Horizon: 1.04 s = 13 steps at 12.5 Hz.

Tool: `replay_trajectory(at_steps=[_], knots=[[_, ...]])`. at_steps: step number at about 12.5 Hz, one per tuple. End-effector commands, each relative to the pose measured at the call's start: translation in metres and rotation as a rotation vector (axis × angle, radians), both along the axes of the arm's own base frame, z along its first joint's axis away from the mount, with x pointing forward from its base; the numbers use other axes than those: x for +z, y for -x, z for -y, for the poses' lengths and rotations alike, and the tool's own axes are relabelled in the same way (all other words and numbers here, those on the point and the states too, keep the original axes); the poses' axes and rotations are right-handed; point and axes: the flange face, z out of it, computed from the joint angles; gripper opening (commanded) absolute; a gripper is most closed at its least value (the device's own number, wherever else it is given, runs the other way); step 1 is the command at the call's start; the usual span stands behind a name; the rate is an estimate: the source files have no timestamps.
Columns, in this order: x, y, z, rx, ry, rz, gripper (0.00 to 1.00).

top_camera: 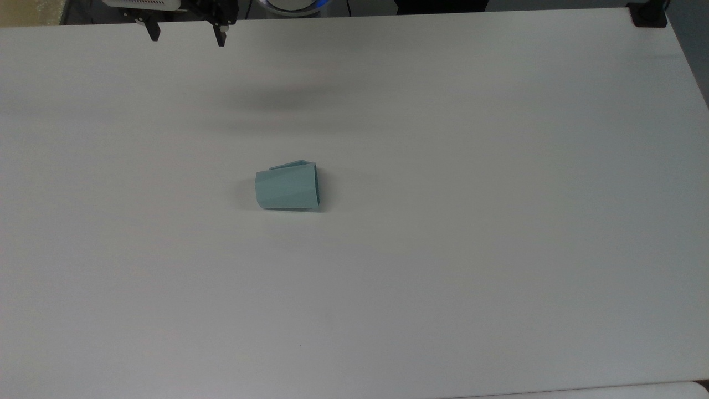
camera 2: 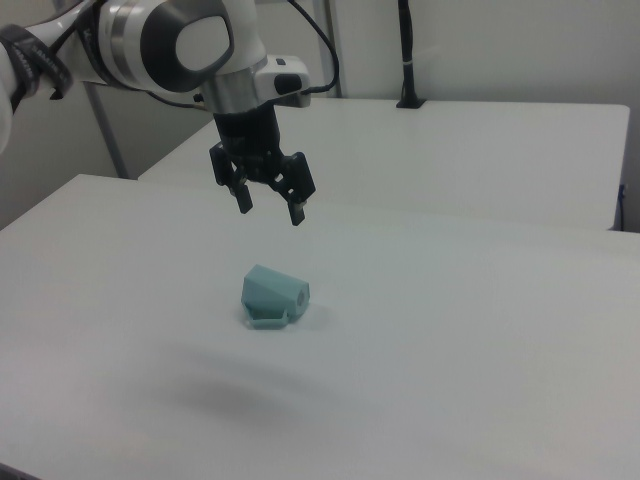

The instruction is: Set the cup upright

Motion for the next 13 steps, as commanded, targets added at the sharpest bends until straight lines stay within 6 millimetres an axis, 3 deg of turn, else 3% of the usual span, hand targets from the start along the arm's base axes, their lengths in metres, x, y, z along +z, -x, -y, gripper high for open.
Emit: replay_trajectory(at_steps=[1,9,11,13], knots=[[0.033,0.004,0.014,-0.004,0.012,0.015,1.00],[0.031,0.005,0.016,-0.015,-0.003,0.005,1.00],[0.027,0.002,0.004,-0.009,-0.007,-0.001,1.00],[0.020,-0.003,-0.030,0.003,0.002,-0.006,1.00]])
